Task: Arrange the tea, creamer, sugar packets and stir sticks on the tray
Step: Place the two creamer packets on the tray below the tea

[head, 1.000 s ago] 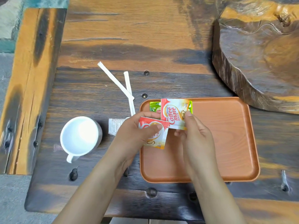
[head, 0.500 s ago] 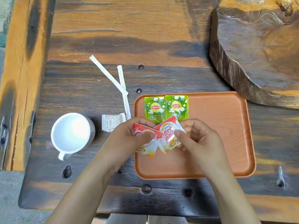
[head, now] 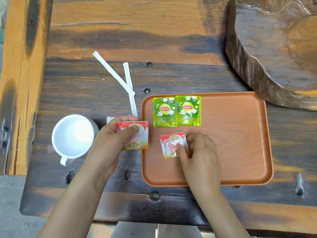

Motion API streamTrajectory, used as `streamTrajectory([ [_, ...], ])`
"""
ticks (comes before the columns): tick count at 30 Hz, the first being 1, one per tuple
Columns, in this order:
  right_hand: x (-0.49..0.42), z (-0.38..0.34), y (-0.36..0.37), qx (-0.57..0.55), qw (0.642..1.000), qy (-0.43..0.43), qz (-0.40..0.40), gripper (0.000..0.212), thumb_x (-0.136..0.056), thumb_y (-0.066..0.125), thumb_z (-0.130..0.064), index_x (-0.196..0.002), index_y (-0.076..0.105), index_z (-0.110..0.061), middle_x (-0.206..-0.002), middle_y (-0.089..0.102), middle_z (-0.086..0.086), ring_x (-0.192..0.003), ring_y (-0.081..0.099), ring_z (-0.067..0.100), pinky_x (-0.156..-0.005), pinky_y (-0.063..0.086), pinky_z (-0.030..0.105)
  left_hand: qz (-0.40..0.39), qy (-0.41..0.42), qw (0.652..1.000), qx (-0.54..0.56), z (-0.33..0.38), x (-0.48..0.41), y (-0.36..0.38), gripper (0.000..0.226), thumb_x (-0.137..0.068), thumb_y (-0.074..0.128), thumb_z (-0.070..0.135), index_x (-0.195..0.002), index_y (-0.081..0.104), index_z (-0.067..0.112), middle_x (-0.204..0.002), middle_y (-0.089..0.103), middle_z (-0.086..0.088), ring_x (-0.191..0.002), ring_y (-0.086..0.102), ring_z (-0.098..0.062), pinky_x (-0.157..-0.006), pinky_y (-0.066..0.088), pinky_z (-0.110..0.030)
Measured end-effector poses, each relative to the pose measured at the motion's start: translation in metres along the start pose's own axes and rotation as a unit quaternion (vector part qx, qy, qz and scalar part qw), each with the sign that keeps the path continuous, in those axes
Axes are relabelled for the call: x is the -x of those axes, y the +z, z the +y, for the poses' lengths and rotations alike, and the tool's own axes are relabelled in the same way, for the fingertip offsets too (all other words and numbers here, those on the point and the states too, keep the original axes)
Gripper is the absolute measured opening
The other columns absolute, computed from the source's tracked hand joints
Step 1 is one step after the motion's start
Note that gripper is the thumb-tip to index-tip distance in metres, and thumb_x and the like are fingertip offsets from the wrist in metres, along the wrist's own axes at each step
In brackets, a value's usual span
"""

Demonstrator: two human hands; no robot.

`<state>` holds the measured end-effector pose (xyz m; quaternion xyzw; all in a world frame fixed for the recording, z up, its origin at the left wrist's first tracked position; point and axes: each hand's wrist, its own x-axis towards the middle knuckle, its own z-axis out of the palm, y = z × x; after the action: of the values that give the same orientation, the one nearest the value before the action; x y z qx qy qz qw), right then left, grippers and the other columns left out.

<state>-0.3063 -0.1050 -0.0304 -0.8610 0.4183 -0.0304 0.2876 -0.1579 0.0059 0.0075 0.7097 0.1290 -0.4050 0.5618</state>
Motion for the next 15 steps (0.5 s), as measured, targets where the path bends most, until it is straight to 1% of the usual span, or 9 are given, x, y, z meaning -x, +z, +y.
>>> streamTrajectory([
  [3, 0.001, 0.003, 0.001, 0.001, 0.997, -0.076, -0.012, 0.022, -0.077, 0.070, -0.016, -0.095, 0.058, -0.012, -0.095, 0.058, 0.007, -0.091, 0.050, 0.025, -0.078, 0.037, 0.031, -0.005, 0.001, 1.000, 0.002, -0.002, 0.000, -0.001, 0.022, -0.084, 0.056, 0.000, -0.083, 0.065, 0.019, -0.074, 0.065, -0.003, -0.049, 0.061, -0.004, -0.045, 0.049, -0.013],
  [5, 0.001, 0.005, 0.005, 0.008, 0.991, -0.127, -0.036, 0.026, -0.076, 0.071, -0.016, -0.100, 0.060, -0.013, -0.100, 0.058, 0.008, -0.094, 0.048, 0.023, -0.080, 0.039, 0.033, -0.007, -0.002, 1.000, 0.003, -0.003, 0.001, -0.001, 0.021, -0.084, 0.055, 0.000, -0.085, 0.065, 0.018, -0.076, 0.065, -0.005, -0.050, 0.062, -0.004, -0.046, 0.050, -0.014],
  [6, 0.002, 0.006, 0.007, 0.014, 0.989, -0.140, -0.043, 0.028, -0.076, 0.072, -0.017, -0.101, 0.061, -0.013, -0.101, 0.059, 0.008, -0.094, 0.048, 0.023, -0.080, 0.042, 0.034, -0.008, -0.004, 1.000, 0.002, -0.004, 0.001, -0.001, 0.021, -0.084, 0.055, -0.001, -0.086, 0.065, 0.018, -0.077, 0.065, -0.006, -0.050, 0.062, -0.004, -0.046, 0.050, -0.014],
  [9, 0.004, 0.005, 0.013, 0.016, 0.989, -0.144, -0.039, 0.028, -0.076, 0.072, -0.019, -0.102, 0.063, -0.012, -0.100, 0.059, 0.009, -0.094, 0.049, 0.024, -0.079, 0.044, 0.036, -0.009, -0.006, 1.000, 0.003, -0.007, 0.002, -0.001, 0.022, -0.084, 0.055, -0.002, -0.085, 0.065, 0.018, -0.076, 0.065, -0.006, -0.049, 0.062, -0.003, -0.046, 0.049, -0.013],
  [13, 0.007, 0.004, 0.019, -0.007, 0.991, -0.131, -0.018, 0.031, -0.076, 0.073, -0.018, -0.104, 0.062, -0.012, -0.099, 0.057, 0.009, -0.094, 0.044, 0.020, -0.080, 0.037, 0.030, -0.016, -0.004, 1.000, 0.001, -0.009, 0.002, -0.003, 0.020, -0.084, 0.055, -0.001, -0.086, 0.065, 0.017, -0.078, 0.066, -0.007, -0.052, 0.062, -0.005, -0.048, 0.051, -0.015],
  [15, 0.007, 0.004, 0.021, -0.014, 0.992, -0.127, -0.013, 0.032, -0.076, 0.072, -0.017, -0.105, 0.062, -0.012, -0.099, 0.056, 0.009, -0.094, 0.044, 0.020, -0.081, 0.037, 0.029, -0.018, -0.004, 1.000, 0.000, -0.010, 0.001, -0.003, 0.020, -0.084, 0.055, -0.001, -0.086, 0.065, 0.017, -0.077, 0.066, -0.006, -0.052, 0.063, -0.005, -0.049, 0.052, -0.016],
])
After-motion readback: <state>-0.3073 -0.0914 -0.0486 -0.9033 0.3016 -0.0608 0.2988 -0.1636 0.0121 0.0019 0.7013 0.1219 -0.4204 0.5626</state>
